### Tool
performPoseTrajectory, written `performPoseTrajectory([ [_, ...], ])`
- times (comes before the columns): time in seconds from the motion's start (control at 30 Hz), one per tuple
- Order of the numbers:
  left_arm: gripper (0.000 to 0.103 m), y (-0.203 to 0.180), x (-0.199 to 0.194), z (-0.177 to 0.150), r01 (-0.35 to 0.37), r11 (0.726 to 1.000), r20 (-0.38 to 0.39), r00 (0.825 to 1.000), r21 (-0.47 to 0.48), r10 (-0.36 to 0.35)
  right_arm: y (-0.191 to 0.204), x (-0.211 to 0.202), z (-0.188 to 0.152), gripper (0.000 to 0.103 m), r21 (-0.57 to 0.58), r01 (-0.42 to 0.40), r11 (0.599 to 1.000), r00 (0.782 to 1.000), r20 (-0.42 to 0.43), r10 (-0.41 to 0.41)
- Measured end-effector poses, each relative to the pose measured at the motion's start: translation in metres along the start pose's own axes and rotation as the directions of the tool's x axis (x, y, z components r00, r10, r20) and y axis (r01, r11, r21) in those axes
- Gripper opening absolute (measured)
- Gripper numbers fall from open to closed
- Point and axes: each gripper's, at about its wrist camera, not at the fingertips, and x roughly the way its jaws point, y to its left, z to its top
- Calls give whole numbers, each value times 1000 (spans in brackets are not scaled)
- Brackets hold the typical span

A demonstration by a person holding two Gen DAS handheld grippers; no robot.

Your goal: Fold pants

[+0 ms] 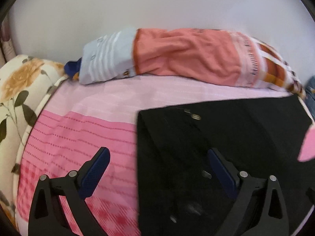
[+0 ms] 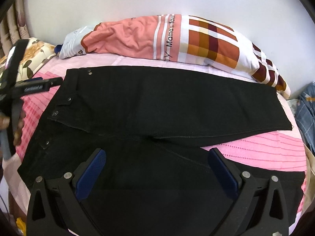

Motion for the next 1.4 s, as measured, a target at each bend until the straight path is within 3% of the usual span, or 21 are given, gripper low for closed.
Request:
performPoseTrajectory([
  [0.13,98,20,37,16,77,997,-73,994,-30,-79,-3,8,1,103,7,-6,1000,1000,-10,6],
  [0.23,96,29,50,26,43,998,-63,997,-38,-45,-6,13,0,103,9,-10,1000,1000,-17,10],
  [0.33,95,37,65,35,129,990,-76,988,-64,-133,-9,18,-1,103,14,-14,1000,1000,-21,14],
  [0.37,95,36,74,38,130,990,-94,987,-50,-134,-10,19,-1,103,18,-15,1000,1000,-22,16],
  [0.47,95,31,94,42,210,977,-149,965,-37,-214,-15,23,0,103,41,-28,999,999,-24,29],
  [0.5,91,29,93,43,239,971,-131,962,-23,-240,-17,23,0,103,46,-28,999,999,-23,29],
  [0.53,82,26,92,45,305,952,-133,943,-18,-305,-20,24,1,103,52,-24,998,999,-23,25],
  [0.57,66,26,93,45,314,949,-137,939,-32,-316,-21,24,0,103,56,-21,998,999,-23,22],
  [0.6,50,31,92,46,285,956,-129,948,-62,-291,-24,26,0,103,62,-18,998,1000,-25,19],
  [0.7,32,43,91,44,331,937,-135,929,-107,-344,-31,29,0,103,85,-15,996,999,-33,18],
  [0.87,15,22,44,37,280,959,-73,958,41,-276,-42,31,9,103,106,-45,993,999,-15,47],
  [0.93,15,14,18,33,261,962,-25,965,81,-260,-54,32,22,103,155,-138,978,990,4,139],
  [1.0,15,8,-11,26,259,960,40,964,103,-265,-68,35,37,103,223,-256,941,966,31,256],
  [1.07,15,-1,-37,19,264,957,90,957,121,-275,-85,45,54,103,324,-392,861,916,53,397],
  [1.1,15,-5,-51,12,270,955,106,953,124,-283,-97,57,67,103,403,-469,786,871,62,487],
  [1.2,15,-17,-71,-4,312,946,124,939,90,-322,-115,87,95,103,540,-559,629,783,94,615],
  [1.27,15,-23,-78,-13,330,941,132,932,71,-336,-120,103,114,101,572,-564,596,768,97,633],
  [1.33,15,-25,-87,-25,346,937,139,926,49,-350,-119,121,129,90,584,-579,569,741,86,666],
  [1.4,15,-28,-93,-33,358,933,141,923,38,-359,-120,140,135,62,635,-539,553,742,47,669],
])
